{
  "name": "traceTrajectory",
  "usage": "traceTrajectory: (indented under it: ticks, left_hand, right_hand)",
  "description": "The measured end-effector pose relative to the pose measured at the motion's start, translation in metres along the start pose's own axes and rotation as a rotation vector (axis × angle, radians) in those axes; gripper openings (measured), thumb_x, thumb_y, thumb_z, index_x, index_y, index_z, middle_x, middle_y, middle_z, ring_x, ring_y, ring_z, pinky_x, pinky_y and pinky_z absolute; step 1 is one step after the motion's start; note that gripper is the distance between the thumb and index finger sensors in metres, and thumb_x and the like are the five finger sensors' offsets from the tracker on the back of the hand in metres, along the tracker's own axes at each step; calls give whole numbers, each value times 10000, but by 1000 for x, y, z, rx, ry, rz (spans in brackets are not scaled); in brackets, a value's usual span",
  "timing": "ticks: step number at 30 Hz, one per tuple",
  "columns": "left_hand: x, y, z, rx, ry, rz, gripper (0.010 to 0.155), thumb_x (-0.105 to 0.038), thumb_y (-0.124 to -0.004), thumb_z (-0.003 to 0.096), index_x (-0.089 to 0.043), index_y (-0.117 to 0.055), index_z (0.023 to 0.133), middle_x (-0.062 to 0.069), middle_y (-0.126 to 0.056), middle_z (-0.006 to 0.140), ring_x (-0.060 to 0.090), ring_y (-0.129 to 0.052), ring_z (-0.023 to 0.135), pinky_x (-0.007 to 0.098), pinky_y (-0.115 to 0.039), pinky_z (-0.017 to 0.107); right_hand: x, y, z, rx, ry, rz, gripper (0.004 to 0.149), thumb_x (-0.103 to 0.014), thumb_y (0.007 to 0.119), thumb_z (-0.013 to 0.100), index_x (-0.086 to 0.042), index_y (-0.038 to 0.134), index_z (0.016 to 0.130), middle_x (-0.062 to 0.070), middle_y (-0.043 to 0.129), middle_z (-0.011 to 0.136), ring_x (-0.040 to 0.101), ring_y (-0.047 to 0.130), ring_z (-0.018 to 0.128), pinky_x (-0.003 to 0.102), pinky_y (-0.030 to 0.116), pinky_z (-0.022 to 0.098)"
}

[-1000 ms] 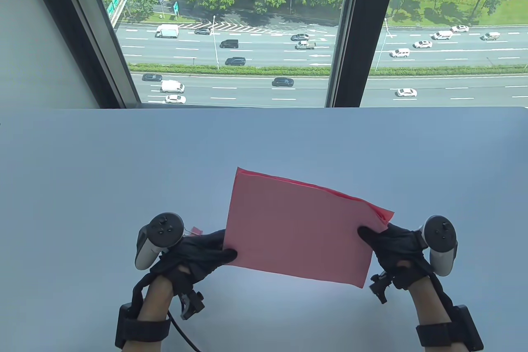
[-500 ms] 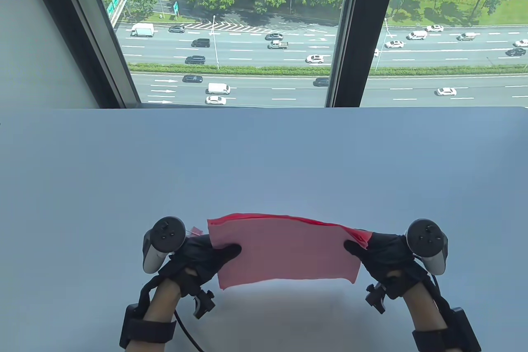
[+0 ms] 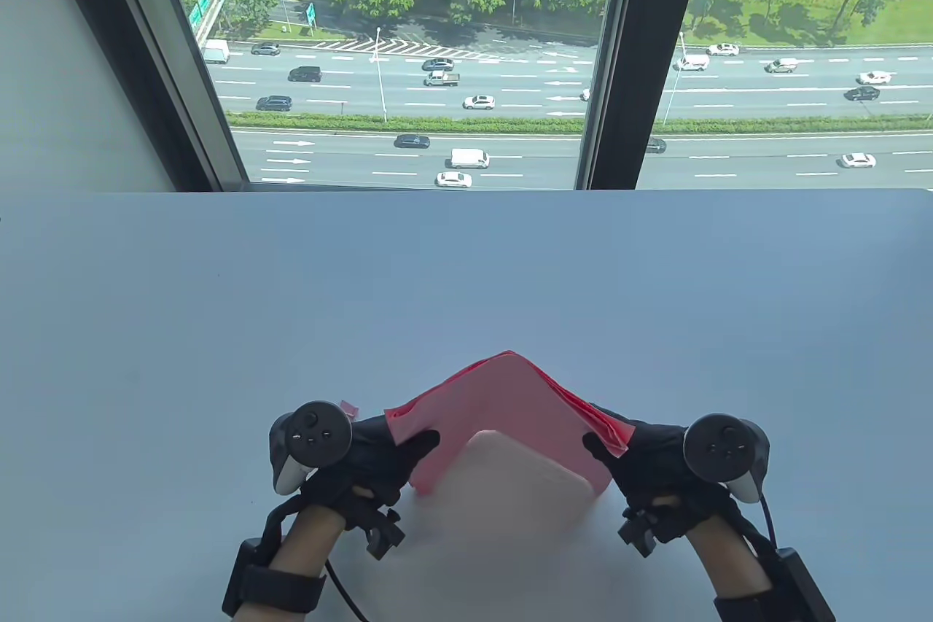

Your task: Clip paper with binder clip (Left hand to clip)

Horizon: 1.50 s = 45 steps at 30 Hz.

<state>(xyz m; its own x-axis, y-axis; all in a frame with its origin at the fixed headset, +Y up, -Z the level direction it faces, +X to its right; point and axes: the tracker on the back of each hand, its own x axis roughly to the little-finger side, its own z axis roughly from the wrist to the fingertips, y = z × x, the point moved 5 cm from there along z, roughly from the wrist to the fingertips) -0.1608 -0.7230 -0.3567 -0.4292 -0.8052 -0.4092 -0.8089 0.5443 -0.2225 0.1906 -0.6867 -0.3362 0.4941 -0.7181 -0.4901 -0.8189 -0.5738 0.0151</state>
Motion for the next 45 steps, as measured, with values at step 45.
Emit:
traceTrajectory:
  ticks: [45]
  left_hand:
    - [18, -14, -6, 453, 183, -353, 498, -363, -765, 479, -187, -871, 934, 62, -1072, 678, 245, -1102, 408, 460, -880, 364]
  right_hand:
    - [64, 23, -2, -410, 316, 660, 472, -321, 796, 476, -91, 866, 882, 134, 1060, 596, 365, 1061, 465, 535, 825, 399]
